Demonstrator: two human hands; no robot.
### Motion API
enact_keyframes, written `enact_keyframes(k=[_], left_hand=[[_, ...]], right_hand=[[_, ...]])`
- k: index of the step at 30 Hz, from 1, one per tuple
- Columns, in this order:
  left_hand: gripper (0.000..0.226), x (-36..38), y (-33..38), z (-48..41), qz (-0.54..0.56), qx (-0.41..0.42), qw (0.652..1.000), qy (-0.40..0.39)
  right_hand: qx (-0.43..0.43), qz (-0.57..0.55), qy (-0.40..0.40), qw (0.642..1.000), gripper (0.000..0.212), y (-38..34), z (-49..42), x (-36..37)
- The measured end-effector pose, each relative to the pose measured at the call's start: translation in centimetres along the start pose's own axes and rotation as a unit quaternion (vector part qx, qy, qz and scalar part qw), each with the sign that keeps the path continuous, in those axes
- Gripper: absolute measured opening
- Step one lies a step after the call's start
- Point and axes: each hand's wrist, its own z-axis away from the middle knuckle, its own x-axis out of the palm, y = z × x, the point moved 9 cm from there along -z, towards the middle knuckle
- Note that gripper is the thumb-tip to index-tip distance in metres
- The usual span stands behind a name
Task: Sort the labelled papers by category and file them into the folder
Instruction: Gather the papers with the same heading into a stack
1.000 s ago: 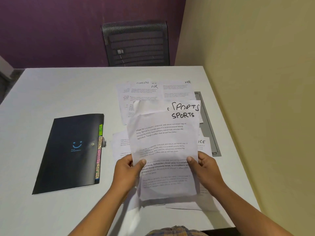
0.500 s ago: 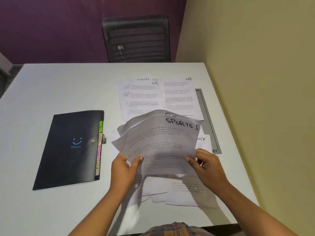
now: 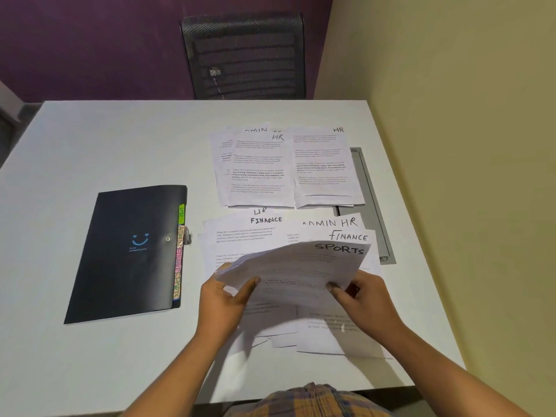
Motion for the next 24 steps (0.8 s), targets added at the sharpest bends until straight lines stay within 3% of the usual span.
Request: enact_keyframes(k=[2, 4, 7, 12, 15, 17, 19, 22, 24], left_hand=[[0.007, 0.1, 2.1, 0.0, 0.004, 0.049, 0.999, -0.017], [0.018, 0.9, 4.0, 0.1, -0.004, 0.086, 0.995, -0.056], [0.021, 1.3, 5.1, 0.3, 0.025, 0.119, 0.99, -0.068], [0.027, 0.1, 5.8, 0.4, 0.046, 0.159, 0.985, -0.043], [0.027, 0.7, 3.9, -0.1, 0.027, 0.125, 0.989, -0.081], [0.024, 1.0, 2.0, -0.8, 0.029, 0.086, 0.992, -0.087], [0.026, 0.2, 2.3, -1.2, 0.028, 0.103, 0.992, -0.06], [0.029, -1.0, 3.4, -1.4, 0.002, 0.151, 0.988, -0.023], [0.027, -0.9, 1.9, -1.9, 0.026, 0.087, 0.995, -0.052]], right_hand=[[-0.006, -0.003, 0.008, 1.0, 0.025, -0.3, 0.2, -0.2], [0.023, -0.004, -0.006, 1.0, 0.012, 0.2, 0.2, 0.2], [-0.006, 0.001, -0.027, 1.0, 0.03, -0.7, 0.3, 0.7], [-0.019, -0.06, 0.011, 0.998, 0.031, -1.3, 0.7, 0.2], [0.0, -0.003, -0.049, 0.999, 0.008, -1.3, 0.5, 2.0], [-0.071, 0.012, -0.061, 0.996, 0.024, -3.0, 0.6, 2.7], [-0.12, 0.023, -0.038, 0.992, 0.039, -4.6, 0.8, 2.5], [-0.095, 0.03, -0.012, 0.995, 0.02, -5.1, 0.6, 2.6], [-0.071, 0.069, -0.038, 0.994, 0.019, -4.7, 0.5, 3.8]])
